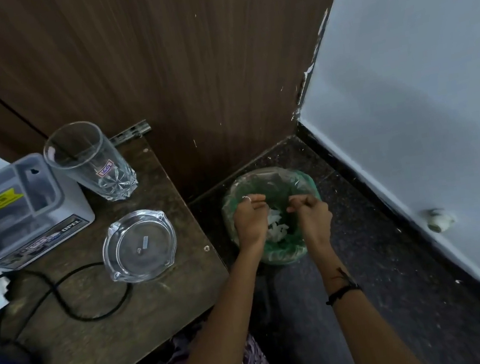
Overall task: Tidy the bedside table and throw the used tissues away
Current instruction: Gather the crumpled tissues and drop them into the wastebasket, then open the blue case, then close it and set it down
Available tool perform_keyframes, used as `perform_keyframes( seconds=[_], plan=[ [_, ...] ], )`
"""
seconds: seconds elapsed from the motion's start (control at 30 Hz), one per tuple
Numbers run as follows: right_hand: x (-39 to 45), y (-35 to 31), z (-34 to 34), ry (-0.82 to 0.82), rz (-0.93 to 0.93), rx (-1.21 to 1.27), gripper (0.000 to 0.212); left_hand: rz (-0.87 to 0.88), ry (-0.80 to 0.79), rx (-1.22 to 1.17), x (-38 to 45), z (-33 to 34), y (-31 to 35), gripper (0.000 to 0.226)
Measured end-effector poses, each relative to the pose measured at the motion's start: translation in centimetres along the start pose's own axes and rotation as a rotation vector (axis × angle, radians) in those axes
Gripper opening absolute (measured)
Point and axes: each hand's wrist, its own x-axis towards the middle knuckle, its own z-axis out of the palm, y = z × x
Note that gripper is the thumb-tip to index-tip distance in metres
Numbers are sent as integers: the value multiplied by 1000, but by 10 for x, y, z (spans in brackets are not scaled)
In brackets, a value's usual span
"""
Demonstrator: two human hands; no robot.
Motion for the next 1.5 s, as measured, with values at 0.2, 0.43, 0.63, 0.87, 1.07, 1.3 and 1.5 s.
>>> perform_keyframes(
  seconds=[0.2, 0.43, 0.63, 0.87, 1.07, 1.3, 1.5],
  plan=[
    [-39, -37, -7, -32, -115, 72, 12, 121, 55, -119, -44, -27, 15, 15],
    [-119, -74, 11, -237, -262, 138, 12, 193, 187, -299, -110, -103, 13, 32],
    [-186, -92, 46, -411, -311, 141, 11, 225, 338, -366, -147, -177, 2, 27],
    [-243, -100, 98, -542, -361, 65, 8, 211, 470, -358, -167, -250, -22, 16],
    [-287, -98, 138, -685, -424, -16, 9, 204, 540, -271, -184, -295, -52, 15],
    [-328, -88, 174, -799, -572, -261, 12, 137, 768, -188, -194, -338, -100, 14],
    [-351, -74, 194, -856, -860, -536, 29, 49, 928, -371, -197, -355, -128, 13]
  ],
)
